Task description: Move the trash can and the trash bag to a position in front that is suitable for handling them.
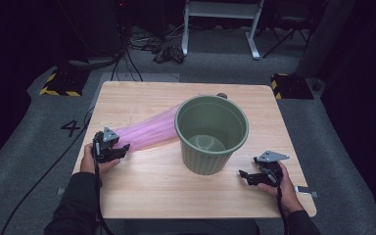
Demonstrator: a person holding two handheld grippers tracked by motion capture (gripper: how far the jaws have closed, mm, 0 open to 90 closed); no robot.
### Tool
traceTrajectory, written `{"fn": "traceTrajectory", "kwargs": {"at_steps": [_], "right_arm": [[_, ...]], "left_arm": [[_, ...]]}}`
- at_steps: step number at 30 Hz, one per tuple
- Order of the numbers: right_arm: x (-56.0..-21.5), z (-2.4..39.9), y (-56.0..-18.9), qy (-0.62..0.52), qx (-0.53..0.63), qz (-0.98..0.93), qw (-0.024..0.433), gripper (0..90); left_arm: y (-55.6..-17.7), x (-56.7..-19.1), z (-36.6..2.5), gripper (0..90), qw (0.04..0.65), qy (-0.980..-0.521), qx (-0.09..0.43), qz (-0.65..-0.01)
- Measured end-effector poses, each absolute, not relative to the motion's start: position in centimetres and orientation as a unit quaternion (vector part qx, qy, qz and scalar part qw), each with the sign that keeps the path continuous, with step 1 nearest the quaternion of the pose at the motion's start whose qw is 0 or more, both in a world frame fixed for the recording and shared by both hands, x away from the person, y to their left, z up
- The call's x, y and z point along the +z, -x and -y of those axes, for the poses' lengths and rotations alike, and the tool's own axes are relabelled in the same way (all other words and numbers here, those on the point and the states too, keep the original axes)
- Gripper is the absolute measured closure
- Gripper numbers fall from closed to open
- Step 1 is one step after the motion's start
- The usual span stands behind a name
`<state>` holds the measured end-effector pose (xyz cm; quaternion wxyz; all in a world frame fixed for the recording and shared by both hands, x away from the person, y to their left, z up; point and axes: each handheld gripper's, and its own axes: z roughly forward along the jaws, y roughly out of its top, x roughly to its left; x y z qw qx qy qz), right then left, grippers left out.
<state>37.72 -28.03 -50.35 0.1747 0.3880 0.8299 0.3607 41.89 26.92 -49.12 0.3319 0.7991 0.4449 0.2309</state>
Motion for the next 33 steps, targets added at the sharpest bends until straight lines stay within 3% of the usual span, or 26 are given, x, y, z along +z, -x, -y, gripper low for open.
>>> {"fn": "traceTrajectory", "kwargs": {"at_steps": [3, 7, 33], "right_arm": [[-50.3, 28.0, -37.7, -0.388, 0.361, -0.83, 0.174, 15.0], [-50.3, 28.0, -37.7, -0.388, 0.361, -0.83, 0.175, 15.0], [-50.3, 28.1, -37.7, -0.386, 0.361, -0.831, 0.174, 15.1]], "left_arm": [[-42.0, -49.2, -26.9, 67.9, 0.336, -0.809, 0.214, -0.432], [-42.1, -49.5, -26.8, 77.0, 0.334, -0.82, 0.196, -0.421], [-40.8, -49.3, -23.9, 89.3, 0.362, -0.847, 0.141, -0.364]]}}
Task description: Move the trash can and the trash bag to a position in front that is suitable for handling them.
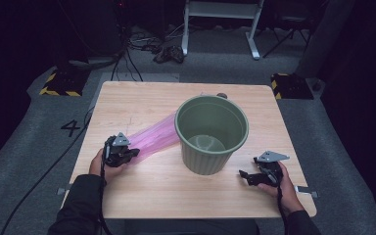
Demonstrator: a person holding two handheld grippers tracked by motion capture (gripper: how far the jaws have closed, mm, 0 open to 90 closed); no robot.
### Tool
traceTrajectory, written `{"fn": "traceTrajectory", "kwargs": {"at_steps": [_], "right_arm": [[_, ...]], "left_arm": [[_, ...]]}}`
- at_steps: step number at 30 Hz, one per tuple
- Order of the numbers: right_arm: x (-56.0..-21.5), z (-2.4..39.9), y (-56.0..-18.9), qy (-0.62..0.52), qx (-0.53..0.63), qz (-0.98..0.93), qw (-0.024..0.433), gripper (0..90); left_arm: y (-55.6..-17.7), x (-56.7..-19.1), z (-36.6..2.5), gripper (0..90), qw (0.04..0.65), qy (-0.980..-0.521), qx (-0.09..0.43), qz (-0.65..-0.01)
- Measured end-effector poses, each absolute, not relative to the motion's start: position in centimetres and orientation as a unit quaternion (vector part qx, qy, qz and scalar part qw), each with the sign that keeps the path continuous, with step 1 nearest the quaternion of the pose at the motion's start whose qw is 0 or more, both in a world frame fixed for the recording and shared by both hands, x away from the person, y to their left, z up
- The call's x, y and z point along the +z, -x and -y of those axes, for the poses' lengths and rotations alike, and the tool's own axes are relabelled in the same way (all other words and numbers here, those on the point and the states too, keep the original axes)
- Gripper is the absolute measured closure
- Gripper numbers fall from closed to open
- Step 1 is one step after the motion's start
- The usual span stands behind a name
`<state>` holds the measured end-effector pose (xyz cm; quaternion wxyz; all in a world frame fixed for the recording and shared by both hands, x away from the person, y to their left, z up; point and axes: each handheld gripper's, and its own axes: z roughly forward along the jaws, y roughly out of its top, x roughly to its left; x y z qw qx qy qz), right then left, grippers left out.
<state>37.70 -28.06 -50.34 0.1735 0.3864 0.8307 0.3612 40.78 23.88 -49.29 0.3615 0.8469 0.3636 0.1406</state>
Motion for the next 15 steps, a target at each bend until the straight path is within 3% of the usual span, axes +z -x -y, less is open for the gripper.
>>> {"fn": "traceTrajectory", "kwargs": {"at_steps": [15], "right_arm": [[-50.3, 28.1, -37.7, -0.386, 0.361, -0.831, 0.173, 15.1]], "left_arm": [[-38.2, -49.0, -20.4, 89.2, 0.363, -0.867, 0.112, -0.323]]}}
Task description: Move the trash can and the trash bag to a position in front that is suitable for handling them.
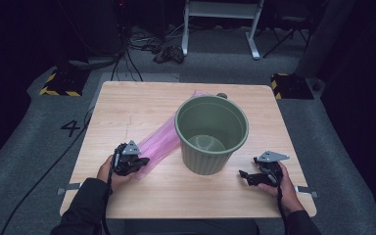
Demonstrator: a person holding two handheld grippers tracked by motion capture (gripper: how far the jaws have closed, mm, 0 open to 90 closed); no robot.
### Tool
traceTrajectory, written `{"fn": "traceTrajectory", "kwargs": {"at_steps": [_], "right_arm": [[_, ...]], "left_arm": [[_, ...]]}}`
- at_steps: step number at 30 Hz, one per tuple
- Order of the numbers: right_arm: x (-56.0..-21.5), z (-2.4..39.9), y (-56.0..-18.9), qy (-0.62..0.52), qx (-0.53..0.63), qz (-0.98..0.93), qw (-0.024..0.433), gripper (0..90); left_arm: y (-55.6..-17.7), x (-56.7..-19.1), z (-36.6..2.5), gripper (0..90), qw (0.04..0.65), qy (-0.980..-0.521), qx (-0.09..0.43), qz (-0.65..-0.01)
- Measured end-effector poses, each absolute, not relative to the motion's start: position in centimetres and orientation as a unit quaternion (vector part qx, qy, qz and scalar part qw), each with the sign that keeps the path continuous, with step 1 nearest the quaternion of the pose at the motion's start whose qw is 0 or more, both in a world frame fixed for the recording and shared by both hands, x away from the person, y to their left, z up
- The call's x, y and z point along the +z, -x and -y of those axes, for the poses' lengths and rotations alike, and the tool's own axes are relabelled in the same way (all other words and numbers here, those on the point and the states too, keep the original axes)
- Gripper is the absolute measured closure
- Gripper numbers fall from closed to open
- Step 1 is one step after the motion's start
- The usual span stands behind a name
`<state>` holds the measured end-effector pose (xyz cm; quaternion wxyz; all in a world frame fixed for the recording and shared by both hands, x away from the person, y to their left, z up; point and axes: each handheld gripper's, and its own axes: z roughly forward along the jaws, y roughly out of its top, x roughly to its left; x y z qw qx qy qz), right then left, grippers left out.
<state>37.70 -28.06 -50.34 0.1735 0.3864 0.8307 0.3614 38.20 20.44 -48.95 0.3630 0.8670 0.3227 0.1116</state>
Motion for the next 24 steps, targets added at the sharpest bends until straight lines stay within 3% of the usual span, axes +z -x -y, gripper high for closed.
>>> {"fn": "traceTrajectory", "kwargs": {"at_steps": [6, 10, 12, 16, 21, 24], "right_arm": [[-50.3, 28.1, -37.7, -0.386, 0.361, -0.831, 0.174, 15.1], [-50.3, 28.1, -37.7, -0.386, 0.361, -0.831, 0.174, 15.1], [-50.3, 28.1, -37.7, -0.386, 0.361, -0.831, 0.174, 15.1], [-50.3, 28.1, -37.7, -0.386, 0.361, -0.831, 0.174, 15.1], [-50.3, 28.0, -37.7, -0.386, 0.361, -0.831, 0.174, 15.0], [-50.2, 27.7, -37.6, -0.384, 0.357, -0.831, 0.187, 16.6]], "left_arm": [[-37.2, -48.3, -19.4, 79.3, 0.371, -0.869, 0.112, -0.306], [-36.6, -47.4, -19.7, 63.9, 0.38, -0.861, 0.127, -0.313], [-36.4, -46.7, -20.3, 49.9, 0.38, -0.854, 0.144, -0.324], [-36.5, -45.2, -22.3, 38.0, 0.41, -0.827, 0.164, -0.347], [-37.4, -45.5, -24.2, 32.5, 0.394, -0.821, 0.19, -0.368], [-38.4, -46.2, -25.3, 33.6, 0.384, -0.815, 0.192, -0.388]]}}
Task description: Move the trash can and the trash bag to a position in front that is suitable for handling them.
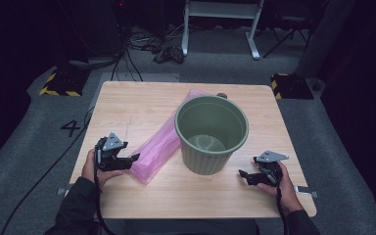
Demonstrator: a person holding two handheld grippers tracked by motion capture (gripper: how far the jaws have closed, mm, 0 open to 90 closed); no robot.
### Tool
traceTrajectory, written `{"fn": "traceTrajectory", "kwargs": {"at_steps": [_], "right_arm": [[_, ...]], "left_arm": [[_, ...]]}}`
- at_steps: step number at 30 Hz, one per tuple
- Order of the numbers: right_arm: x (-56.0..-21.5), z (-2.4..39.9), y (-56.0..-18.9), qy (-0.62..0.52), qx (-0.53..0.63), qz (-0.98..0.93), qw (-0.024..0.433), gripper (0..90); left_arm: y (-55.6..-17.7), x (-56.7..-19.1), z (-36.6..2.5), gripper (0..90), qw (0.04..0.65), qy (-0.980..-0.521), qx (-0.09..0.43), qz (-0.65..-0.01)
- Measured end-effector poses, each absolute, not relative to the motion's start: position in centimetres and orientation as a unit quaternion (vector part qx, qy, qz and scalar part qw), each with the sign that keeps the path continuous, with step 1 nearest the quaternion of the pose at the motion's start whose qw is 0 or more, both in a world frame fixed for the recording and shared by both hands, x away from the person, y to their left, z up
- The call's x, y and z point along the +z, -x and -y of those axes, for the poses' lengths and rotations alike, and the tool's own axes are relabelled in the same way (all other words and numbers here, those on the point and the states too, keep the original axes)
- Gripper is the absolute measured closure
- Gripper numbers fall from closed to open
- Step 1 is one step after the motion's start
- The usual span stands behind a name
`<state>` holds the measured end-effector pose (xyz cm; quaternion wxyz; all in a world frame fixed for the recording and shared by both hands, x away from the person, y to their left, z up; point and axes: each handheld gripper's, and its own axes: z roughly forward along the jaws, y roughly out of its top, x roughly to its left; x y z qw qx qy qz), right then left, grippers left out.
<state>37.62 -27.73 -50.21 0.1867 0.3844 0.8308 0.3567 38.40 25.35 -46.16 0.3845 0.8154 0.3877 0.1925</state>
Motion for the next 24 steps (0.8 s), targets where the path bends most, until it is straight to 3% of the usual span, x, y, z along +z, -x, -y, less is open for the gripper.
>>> {"fn": "traceTrajectory", "kwargs": {"at_steps": [7, 13, 20, 24], "right_arm": [[-49.2, 24.3, -36.7, -0.374, 0.405, -0.813, 0.187, 17.5], [-48.5, 21.3, -35.9, -0.344, 0.428, -0.813, 0.194, 17.2], [-47.9, 20.9, -36.1, -0.344, 0.438, -0.805, 0.205, 15.1], [-47.7, 21.3, -36.6, -0.353, 0.442, -0.796, 0.214, 15.3]], "left_arm": [[-40.6, -48.4, -26.7, 43.6, 0.365, -0.816, 0.18, -0.41], [-40.8, -48.8, -26.3, 44.7, 0.38, -0.823, 0.137, -0.4], [-40.3, -49.0, -25.1, 45.0, 0.383, -0.836, 0.103, -0.379], [-40.0, -49.2, -23.9, 51.8, 0.376, -0.848, 0.079, -0.366]]}}
